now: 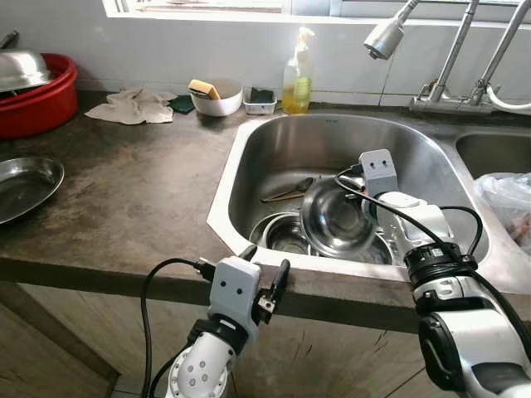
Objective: Kitchen organization
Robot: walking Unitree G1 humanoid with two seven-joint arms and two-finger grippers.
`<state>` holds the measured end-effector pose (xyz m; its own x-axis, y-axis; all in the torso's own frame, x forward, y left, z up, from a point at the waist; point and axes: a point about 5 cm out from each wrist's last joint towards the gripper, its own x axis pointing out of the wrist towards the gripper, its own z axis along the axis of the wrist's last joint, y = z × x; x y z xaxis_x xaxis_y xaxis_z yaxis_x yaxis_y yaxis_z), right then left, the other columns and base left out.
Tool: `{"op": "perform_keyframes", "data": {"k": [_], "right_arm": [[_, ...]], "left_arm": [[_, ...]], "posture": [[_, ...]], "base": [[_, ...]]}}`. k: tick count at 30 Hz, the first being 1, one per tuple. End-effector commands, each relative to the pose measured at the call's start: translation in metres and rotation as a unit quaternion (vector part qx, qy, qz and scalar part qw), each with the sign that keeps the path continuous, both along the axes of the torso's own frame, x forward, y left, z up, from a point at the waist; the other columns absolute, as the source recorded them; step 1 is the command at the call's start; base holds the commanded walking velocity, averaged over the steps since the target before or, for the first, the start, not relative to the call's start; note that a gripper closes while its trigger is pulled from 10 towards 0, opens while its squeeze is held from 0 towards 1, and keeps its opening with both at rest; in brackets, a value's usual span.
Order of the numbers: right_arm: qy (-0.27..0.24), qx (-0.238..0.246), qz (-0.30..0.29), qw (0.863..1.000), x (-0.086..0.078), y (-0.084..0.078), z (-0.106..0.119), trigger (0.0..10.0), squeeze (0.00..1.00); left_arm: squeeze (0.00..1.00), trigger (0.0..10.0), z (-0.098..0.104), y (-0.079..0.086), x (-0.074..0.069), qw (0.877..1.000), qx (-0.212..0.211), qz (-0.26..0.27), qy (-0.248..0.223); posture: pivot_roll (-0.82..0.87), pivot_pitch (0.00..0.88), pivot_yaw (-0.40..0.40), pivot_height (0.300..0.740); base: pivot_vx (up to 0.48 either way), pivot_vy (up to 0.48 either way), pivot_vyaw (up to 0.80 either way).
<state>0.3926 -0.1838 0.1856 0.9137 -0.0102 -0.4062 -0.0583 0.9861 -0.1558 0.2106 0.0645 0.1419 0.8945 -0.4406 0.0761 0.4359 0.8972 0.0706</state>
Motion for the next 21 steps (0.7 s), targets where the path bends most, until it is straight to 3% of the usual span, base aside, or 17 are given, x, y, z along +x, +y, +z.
{"op": "perform_keyframes", "data": {"k": [1, 6, 7, 9, 10, 11, 15, 18, 21], "right_arm": [[0.000, 0.006, -0.006, 1.000, 0.000, -0.004, 0.002, 10.0, 1.00], [-0.034, 0.015, -0.021, 0.999, 0.001, -0.007, 0.014, 10.0, 1.00], [-0.053, 0.023, -0.023, 0.998, 0.001, -0.006, 0.019, 10.0, 0.31], [-0.073, 0.032, -0.023, 0.997, 0.000, -0.005, 0.025, 10.0, 0.31], [-0.121, 0.022, -0.023, 0.992, -0.003, -0.004, 0.037, 10.0, 0.00], [-0.121, 0.022, -0.023, 0.992, -0.003, -0.004, 0.037, 10.0, 0.00], [-0.231, 0.051, -0.022, 0.971, -0.020, 0.005, 0.060, 10.0, 0.00], [-0.257, 0.052, -0.020, 0.965, -0.028, 0.008, 0.064, 10.0, 0.00], [-0.315, 0.045, -0.004, 0.948, -0.058, 0.016, 0.071, 10.0, 0.00]], "left_arm": [[0.00, 10.0, 0.003, 0.001, -0.001, 1.000, 0.002, 0.001, -0.003], [0.00, 10.0, 0.005, -0.001, 0.000, 1.000, 0.002, -0.001, -0.004], [0.00, 10.0, 0.005, -0.002, 0.001, 1.000, 0.003, -0.001, -0.003], [0.00, 10.0, 0.005, -0.002, 0.002, 1.000, 0.003, -0.001, -0.003], [0.00, 10.0, 0.005, -0.002, 0.003, 1.000, 0.003, 0.001, -0.004], [0.00, 10.0, 0.005, -0.002, 0.003, 1.000, 0.003, 0.001, -0.004], [0.00, 10.0, 0.005, -0.002, 0.006, 1.000, 0.003, 0.002, -0.005], [0.00, 10.0, 0.004, -0.002, 0.007, 1.000, 0.003, 0.002, -0.005], [0.00, 10.0, 0.004, -0.002, 0.010, 1.000, 0.002, 0.002, -0.006]], "posture": [[0.01, 0.131, -0.025, 0.740], [0.00, 0.124, -0.021, 0.740], [0.01, 0.122, -0.023, 0.740], [0.01, 0.122, -0.023, 0.740], [0.00, 0.118, -0.023, 0.740], [0.00, 0.118, -0.023, 0.740], [0.00, 0.106, -0.019, 0.740], [-0.01, 0.101, -0.016, 0.740], [-0.02, 0.094, -0.012, 0.740]], "base": [[0.000, 0.000, 0.00], [0.000, 0.000, 0.00], [0.000, 0.000, 0.00], [0.000, 0.000, 0.00], [0.000, 0.000, 0.00], [0.000, 0.000, 0.00], [0.000, 0.000, 0.00], [0.000, 0.000, 0.00], [0.000, 0.000, 0.00]]}}
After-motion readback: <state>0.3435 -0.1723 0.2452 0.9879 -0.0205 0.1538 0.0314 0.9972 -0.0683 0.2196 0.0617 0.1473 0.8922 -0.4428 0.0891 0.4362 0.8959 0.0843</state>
